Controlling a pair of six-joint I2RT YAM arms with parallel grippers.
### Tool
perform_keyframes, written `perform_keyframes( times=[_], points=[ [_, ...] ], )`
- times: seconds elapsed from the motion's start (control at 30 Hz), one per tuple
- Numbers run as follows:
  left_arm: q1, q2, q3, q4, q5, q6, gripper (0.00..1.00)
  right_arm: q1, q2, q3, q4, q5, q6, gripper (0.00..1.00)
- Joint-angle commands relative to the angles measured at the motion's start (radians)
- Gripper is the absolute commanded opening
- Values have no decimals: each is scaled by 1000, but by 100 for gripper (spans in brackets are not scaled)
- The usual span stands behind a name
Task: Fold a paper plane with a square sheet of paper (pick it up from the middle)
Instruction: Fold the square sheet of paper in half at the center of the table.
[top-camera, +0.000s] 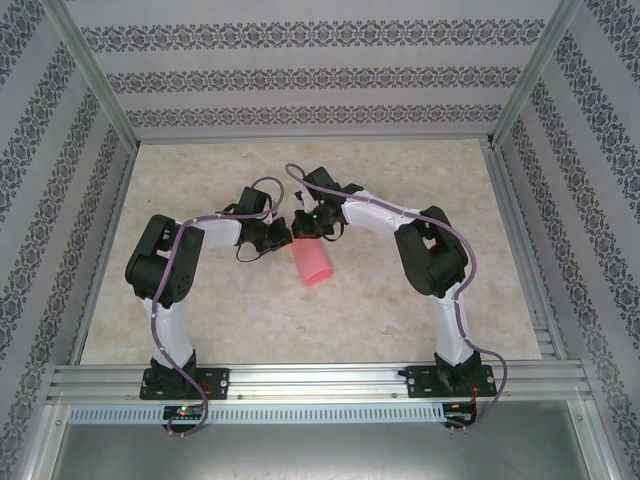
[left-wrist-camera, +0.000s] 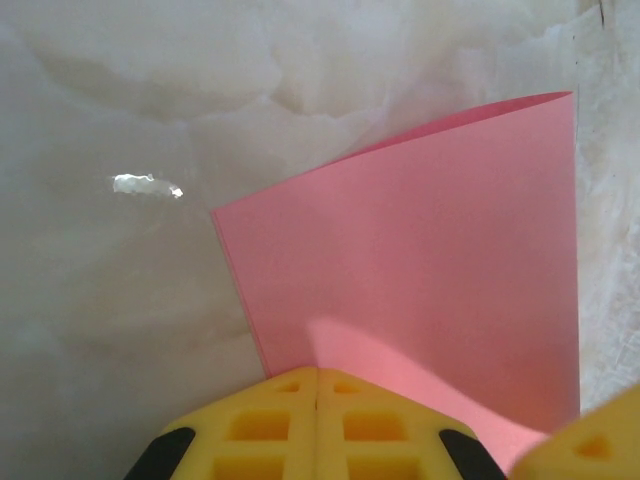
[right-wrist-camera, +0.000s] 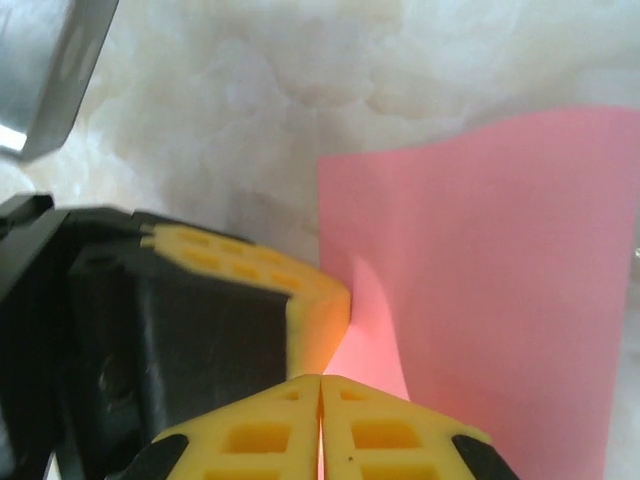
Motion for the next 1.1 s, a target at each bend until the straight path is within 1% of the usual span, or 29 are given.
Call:
perform_keyframes(
  times=[0.0, 0.43, 0.87, 1.07],
  points=[
    [-8, 94, -37, -152, -147, 22, 1, -22, 41, 50, -19, 5, 4, 7],
    [-9, 103, -38, -180, -168, 6, 0, -71, 91, 23, -4, -30, -42, 8],
    [-8, 117, -51, -209, -205, -11, 0, -143, 90, -86, 117, -124, -62, 9],
    [-9, 116, -57, -215, -216, -13, 0, -199, 70, -143, 163, -153, -54, 9]
  ],
)
